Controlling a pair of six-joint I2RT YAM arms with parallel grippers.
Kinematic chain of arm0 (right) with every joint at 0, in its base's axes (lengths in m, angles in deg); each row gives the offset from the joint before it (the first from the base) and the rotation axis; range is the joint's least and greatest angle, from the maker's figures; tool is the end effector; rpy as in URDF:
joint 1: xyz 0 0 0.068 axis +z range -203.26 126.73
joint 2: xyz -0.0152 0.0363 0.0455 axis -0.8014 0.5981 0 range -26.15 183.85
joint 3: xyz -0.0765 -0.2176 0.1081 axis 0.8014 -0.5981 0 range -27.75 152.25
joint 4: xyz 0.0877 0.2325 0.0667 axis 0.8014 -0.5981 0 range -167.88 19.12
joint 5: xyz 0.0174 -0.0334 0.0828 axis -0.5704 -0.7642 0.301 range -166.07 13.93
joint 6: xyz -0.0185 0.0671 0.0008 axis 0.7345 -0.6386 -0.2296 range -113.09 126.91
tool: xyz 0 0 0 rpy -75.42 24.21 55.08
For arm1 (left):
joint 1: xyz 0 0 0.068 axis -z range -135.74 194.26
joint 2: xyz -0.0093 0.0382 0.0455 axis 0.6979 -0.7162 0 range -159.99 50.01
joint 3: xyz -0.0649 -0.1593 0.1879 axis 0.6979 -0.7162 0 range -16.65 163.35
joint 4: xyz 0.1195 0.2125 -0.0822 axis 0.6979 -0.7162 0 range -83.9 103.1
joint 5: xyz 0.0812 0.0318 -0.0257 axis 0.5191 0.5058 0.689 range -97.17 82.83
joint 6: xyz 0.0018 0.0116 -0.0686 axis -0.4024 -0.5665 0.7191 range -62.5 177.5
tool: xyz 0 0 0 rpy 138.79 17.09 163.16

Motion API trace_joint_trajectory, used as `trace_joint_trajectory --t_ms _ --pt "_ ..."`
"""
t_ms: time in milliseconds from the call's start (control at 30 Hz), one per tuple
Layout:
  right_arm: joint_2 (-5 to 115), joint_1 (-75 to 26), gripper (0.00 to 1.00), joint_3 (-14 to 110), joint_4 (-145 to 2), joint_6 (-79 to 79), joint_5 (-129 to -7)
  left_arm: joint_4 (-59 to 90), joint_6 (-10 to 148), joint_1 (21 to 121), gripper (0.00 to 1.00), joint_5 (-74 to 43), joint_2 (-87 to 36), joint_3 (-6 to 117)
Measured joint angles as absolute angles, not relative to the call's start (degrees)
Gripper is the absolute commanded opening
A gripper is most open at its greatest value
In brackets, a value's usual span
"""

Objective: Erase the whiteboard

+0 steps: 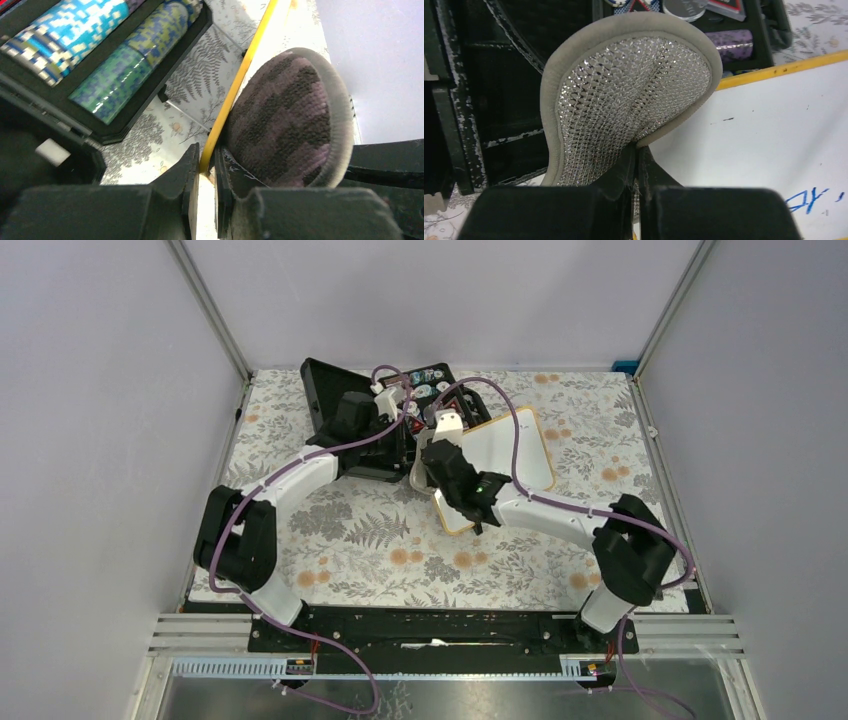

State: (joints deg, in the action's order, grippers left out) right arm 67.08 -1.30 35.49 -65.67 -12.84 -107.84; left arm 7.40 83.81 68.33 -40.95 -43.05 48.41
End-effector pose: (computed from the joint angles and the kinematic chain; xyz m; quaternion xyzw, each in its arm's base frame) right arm 0.2596 0.2833 0.2389 -0.0831 0.8193 0.1167 0.5552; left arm 0.3289 -0.1815 0.2313 0.1206 0.8462 -0.4239 0.2996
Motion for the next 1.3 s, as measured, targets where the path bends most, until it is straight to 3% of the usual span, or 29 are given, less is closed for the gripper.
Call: trace_joint_trajectory --t_ms 233,600,767,1033,1300 --pt "67.94 -1.32 0.00 35.06 -62.80 -14.96 -105.87 6.37 83.57 67.35 0.00 -40.49 -42.94 48.38" --pt "54.76 -12.71 0.00 16.41 -60.44 -17.13 -102.97 8.54 83.90 68.84 0.00 -41.61 -42.90 48.41" --pt "54.82 -12.19 0.00 17.11 -61.69 -16.93 -102.18 8.54 83.94 68.81 0.00 -41.76 -42.90 48.41" --pt "64.72 -3.44 0.00 30.66 -59.90 -17.87 -97.09 8.06 83.57 68.31 0.00 -40.54 -42.90 48.41" --pt "64.24 -5.82 0.00 27.01 -53.82 -22.13 -91.62 7.90 83.15 68.18 0.00 -39.73 -42.90 48.41"
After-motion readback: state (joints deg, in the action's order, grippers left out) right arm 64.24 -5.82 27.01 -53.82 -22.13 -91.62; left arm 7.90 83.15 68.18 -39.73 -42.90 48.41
